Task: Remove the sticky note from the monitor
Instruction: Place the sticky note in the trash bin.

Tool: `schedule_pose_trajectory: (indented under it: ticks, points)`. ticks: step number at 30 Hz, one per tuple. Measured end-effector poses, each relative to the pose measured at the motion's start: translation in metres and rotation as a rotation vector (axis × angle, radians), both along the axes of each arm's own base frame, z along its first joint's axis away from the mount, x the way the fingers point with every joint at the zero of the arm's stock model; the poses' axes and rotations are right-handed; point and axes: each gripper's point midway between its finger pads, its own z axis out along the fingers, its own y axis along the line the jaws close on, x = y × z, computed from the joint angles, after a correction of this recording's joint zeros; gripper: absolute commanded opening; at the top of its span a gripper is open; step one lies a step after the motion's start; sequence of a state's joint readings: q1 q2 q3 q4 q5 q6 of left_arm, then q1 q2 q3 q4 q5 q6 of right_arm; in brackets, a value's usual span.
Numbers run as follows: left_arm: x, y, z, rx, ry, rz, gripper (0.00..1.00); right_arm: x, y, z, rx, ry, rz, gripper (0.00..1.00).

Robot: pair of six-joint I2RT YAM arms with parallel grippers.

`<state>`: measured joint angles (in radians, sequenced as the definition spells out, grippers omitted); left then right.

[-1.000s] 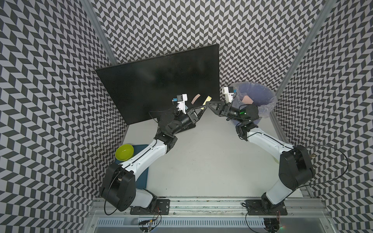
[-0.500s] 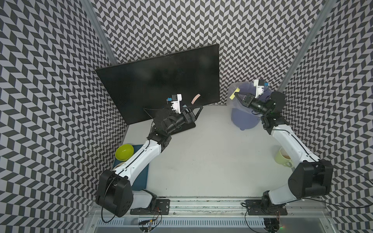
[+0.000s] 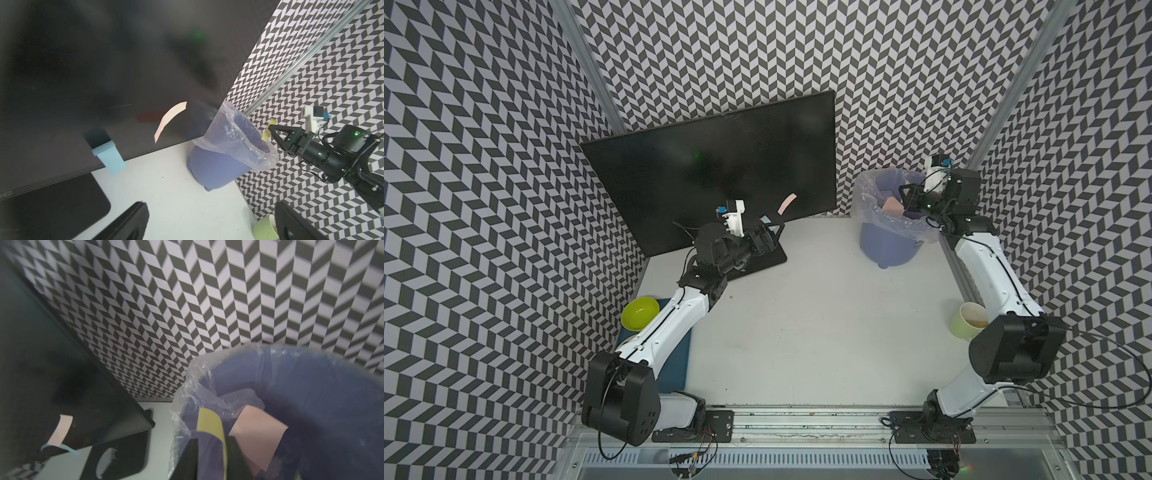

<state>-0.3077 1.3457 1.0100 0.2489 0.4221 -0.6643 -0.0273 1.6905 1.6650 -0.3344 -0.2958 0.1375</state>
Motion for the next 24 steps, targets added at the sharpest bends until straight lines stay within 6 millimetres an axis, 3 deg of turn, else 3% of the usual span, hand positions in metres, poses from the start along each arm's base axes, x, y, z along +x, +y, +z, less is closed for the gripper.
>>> schedule_pose_trajectory:
  ticks: [4,8,15,20,24]
  points:
    - [0.001,0.006,-0.018,0.009,0.034,0.02,1.0,-0.001,-0.002,-0.017,-0.029,0.059,-0.004,0.72]
    - [0.004,0.01,-0.036,0.012,0.061,0.041,1.0,-0.003,0.003,-0.005,-0.043,0.032,0.01,0.85]
    - [0.011,0.015,-0.059,-0.011,0.07,0.079,1.0,-0.017,0.022,0.014,0.0,-0.008,0.07,0.98]
    - [0.018,0.017,-0.094,-0.029,0.119,0.107,1.0,-0.039,0.043,0.035,0.116,-0.049,0.171,0.99]
    - [0.027,0.016,-0.101,-0.05,0.113,0.115,1.0,-0.049,0.057,0.045,0.198,-0.061,0.245,0.99]
